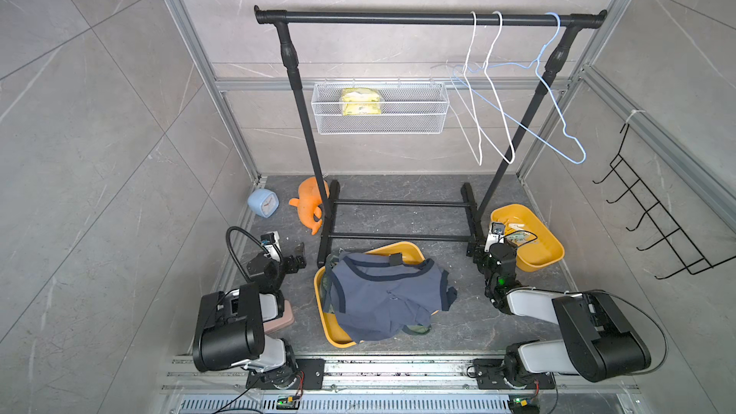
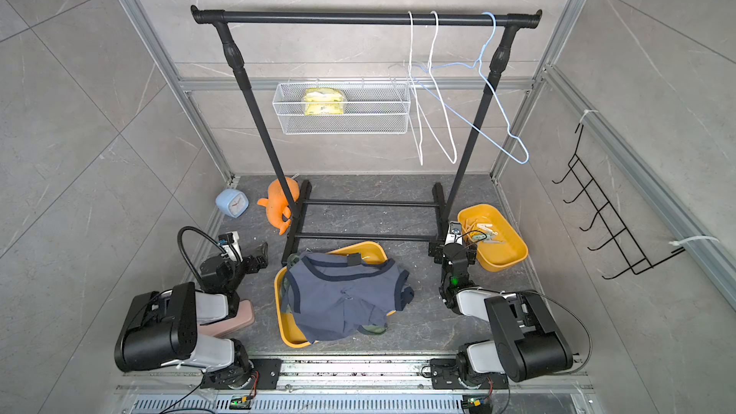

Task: Remove the clothespins securing tank tops to the hanger
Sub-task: Reset both arms

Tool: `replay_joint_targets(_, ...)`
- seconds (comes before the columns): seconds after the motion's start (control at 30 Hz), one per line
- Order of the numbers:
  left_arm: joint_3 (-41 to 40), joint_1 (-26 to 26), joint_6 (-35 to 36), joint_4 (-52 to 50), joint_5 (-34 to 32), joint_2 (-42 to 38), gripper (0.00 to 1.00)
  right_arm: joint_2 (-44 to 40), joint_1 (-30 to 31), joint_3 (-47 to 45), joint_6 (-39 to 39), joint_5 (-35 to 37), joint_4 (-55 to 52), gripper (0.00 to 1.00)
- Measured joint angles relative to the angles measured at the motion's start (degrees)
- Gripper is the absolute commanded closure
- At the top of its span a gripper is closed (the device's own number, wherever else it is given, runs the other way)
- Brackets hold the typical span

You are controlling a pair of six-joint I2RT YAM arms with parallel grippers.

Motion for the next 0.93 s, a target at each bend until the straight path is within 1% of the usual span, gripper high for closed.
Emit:
replay_joint_targets(0.1,0.1,-2.5,0.8,-1.3,-1.8,0.4,0.0,1.6,-0.7,-0.1,0.1,-2.4,1.0,0.0)
replay_joint_targets(0.2,1.1,-2.4,1.0,-2.7,-4.0,0.4,0.0,5.1,-1.1,-1.3,-0.2,-4.7,7.6,0.0)
replay_joint_targets(0.33,2.3,-2.4,1.0,-4.2,-5.4,0.4,0.0,6.0,-1.9,0.0,-0.1,-7.5,5.2,0.0)
replay_joint_targets(0.53,6.6,-2.5,1.3,-9.6,-5.8,0.4,0.0,6.0,-2.2,0.7,-0.1,-8.7,5.1,0.0)
replay_joint_targets(0.93,7.0,-2.6,1.4,-12.5,-6.1,0.4,0.0,6.0,-2.2,0.7,-0.1,-8.9,4.8,0.0)
